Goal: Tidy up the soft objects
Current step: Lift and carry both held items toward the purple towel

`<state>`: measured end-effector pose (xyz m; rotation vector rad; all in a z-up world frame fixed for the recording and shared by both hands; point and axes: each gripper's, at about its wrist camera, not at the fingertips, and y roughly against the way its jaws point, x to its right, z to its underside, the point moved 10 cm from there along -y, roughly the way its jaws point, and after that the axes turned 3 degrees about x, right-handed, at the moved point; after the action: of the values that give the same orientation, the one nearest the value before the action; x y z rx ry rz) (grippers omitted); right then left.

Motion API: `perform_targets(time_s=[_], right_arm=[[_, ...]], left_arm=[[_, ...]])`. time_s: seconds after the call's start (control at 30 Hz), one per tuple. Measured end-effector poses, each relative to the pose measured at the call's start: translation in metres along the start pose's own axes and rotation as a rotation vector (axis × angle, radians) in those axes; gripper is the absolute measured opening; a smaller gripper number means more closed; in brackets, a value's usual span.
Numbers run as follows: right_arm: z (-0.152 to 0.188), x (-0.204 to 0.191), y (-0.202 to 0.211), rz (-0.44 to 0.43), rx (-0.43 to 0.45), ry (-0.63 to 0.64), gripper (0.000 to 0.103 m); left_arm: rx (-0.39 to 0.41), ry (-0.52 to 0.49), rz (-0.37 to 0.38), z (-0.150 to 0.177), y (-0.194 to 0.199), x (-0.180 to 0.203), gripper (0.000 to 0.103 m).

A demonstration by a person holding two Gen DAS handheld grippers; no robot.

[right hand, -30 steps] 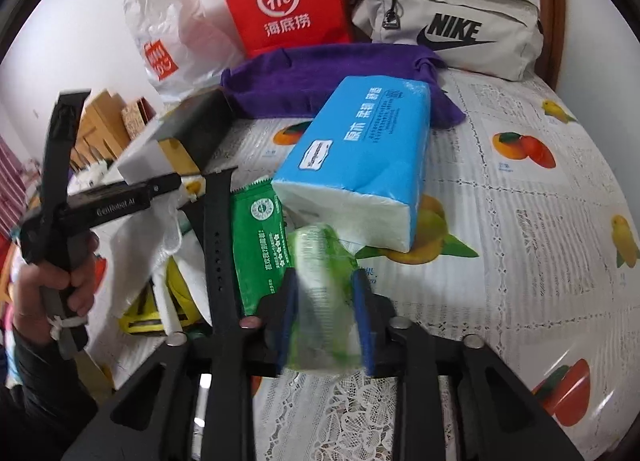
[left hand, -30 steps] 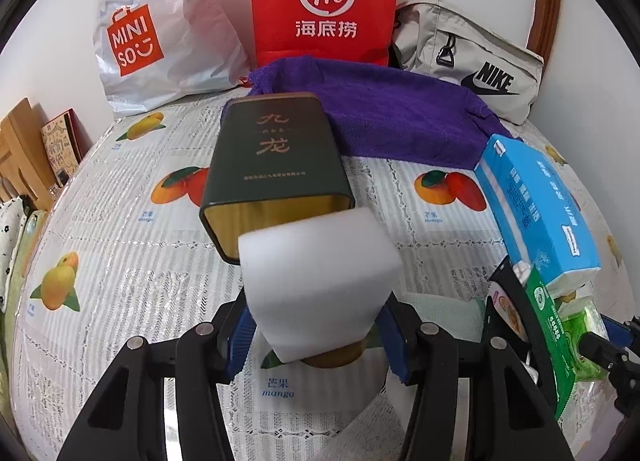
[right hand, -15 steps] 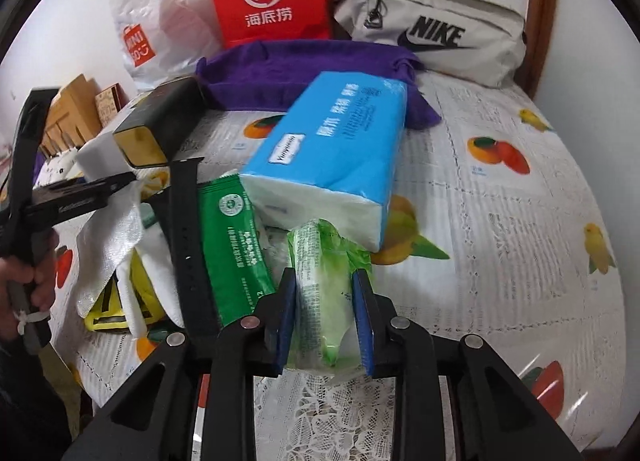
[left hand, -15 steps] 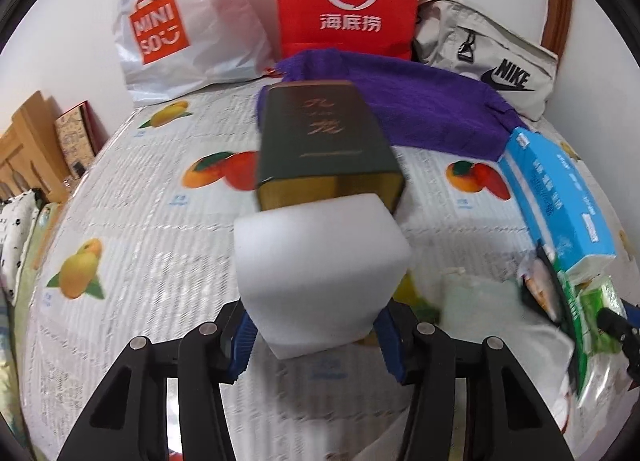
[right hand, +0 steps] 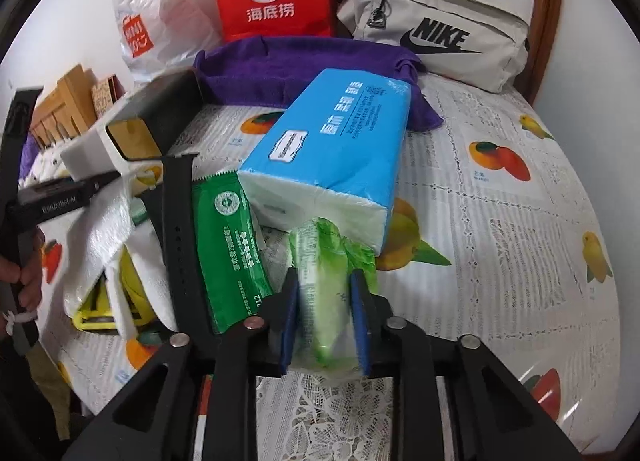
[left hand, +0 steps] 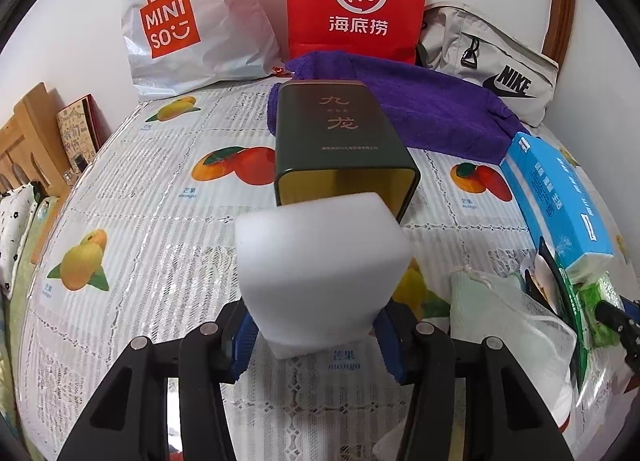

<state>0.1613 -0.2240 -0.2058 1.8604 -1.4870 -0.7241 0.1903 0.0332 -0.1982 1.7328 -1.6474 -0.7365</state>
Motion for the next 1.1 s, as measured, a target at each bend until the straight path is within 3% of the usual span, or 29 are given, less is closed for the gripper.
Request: perform_targets(time_s=[0.17, 0.57, 0.73, 1.1], right_arm=[[-0.005, 0.000, 0.011, -0.069, -0.001, -0.058, 0.018], [-0.018, -0.009, 0.028, -0.123, -0.013, -0.066, 0.018], [-0.046, -0.014, 0.044, -0.148, 0.042, -0.049, 0.018], [-0.118, 0.006, 0.044, -0.096, 0.126, -0.032, 0.018]], left_arm=[[-0.004, 0.010, 0.007, 0.000, 0.007, -0.002, 0.049], [0.012, 0.018, 0.033, -0.024, 0.027, -0.004, 0.049], [0.040, 0.023, 0.047, -0.050, 0.037, -0.004, 0.049], [0.074, 0.010, 0.032, -0.105, 0.037, -0.004, 0.049]])
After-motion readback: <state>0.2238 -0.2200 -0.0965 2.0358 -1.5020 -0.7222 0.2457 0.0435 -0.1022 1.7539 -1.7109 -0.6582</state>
